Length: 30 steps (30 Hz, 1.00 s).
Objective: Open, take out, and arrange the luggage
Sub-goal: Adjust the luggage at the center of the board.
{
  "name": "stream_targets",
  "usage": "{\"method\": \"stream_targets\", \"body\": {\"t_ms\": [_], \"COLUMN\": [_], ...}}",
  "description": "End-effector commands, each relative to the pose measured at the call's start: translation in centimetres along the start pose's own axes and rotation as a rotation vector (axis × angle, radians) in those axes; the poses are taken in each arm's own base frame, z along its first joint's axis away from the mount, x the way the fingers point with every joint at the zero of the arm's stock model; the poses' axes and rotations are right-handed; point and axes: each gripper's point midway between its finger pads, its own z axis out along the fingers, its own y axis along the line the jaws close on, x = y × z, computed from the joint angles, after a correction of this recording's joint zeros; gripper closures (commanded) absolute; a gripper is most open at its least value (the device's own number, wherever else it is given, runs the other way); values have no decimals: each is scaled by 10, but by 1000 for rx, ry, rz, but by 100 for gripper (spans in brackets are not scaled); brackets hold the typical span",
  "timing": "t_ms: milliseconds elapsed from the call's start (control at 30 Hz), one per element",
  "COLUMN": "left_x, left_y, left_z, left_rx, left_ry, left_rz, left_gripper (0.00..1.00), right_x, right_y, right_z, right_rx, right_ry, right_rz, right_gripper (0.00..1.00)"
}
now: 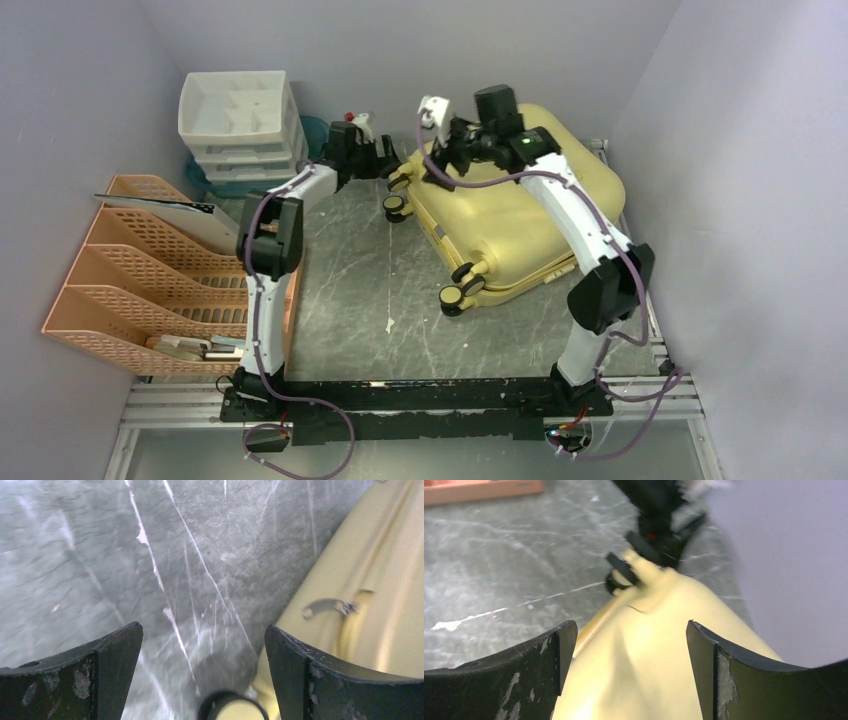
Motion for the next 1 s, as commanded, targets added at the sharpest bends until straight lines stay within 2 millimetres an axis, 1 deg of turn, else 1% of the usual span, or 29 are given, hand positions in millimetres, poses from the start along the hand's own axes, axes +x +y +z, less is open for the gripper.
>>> {"method": "stream_targets", "body": {"t_ms": [0, 67, 167, 233, 300, 333, 400, 467, 500, 567, 600, 633, 667, 800, 833, 867, 967], "left_x": [-28, -14, 7, 20, 38, 47, 59, 69, 71, 79, 82, 82, 79, 77, 77, 76, 76], "left_y": [-35, -49, -68, -74, -74, -71, -69, -65, -68, -72, -77, -78, -77, -81, -83, -86, -94], "left_z": [-55, -72, -96, -112, -128, -136, -153, -170, -182, -199, -208, -215, -223, -252, -258, -263, -269], "left_rx": [81, 122, 159, 154, 122, 97, 65, 39, 50, 69, 93, 96, 71, 59, 61, 57, 54], "left_ry": [-36, -10, 38, 69, 113, 135, 154, 161, 153, 158, 161, 159, 146, 82, 69, 55, 27], "left_rz": [25, 25, 64, 78, 99, 123, 189, 239, 272, 324, 350, 405, 433, 532, 562, 591, 677], "left_gripper": [4, 4, 4, 4, 4, 4, 4, 4, 4, 4, 4, 3, 4, 4, 4, 4, 4], "right_x": [-42, -38, -32, -25, -12, -3, 20, 44, 55, 78, 89, 99, 110, 147, 158, 173, 208], "right_y": [-53, -66, -80, -90, -102, -110, -127, -141, -146, -154, -157, -160, -162, -169, -170, -171, -171], "right_z": [-65, -82, -103, -118, -136, -146, -170, -193, -204, -226, -236, -246, -256, -291, -297, -305, -314], "right_rx": [287, 380, 523, 625, 754, 827, 955, 1014, 1026, 1050, 1068, 1088, 1116, 1211, 1226, 1238, 1249], "right_ry": [-161, -171, -163, -152, -122, -98, -56, -59, -69, -82, -81, -76, -70, -46, -37, -23, -11], "right_rz": [81, 115, 148, 170, 200, 216, 277, 369, 417, 488, 511, 527, 543, 590, 605, 627, 704], "right_gripper": [12, 6, 2, 0, 0, 0, 0, 0, 0, 0, 0, 0, 0, 0, 0, 0, 0]}}
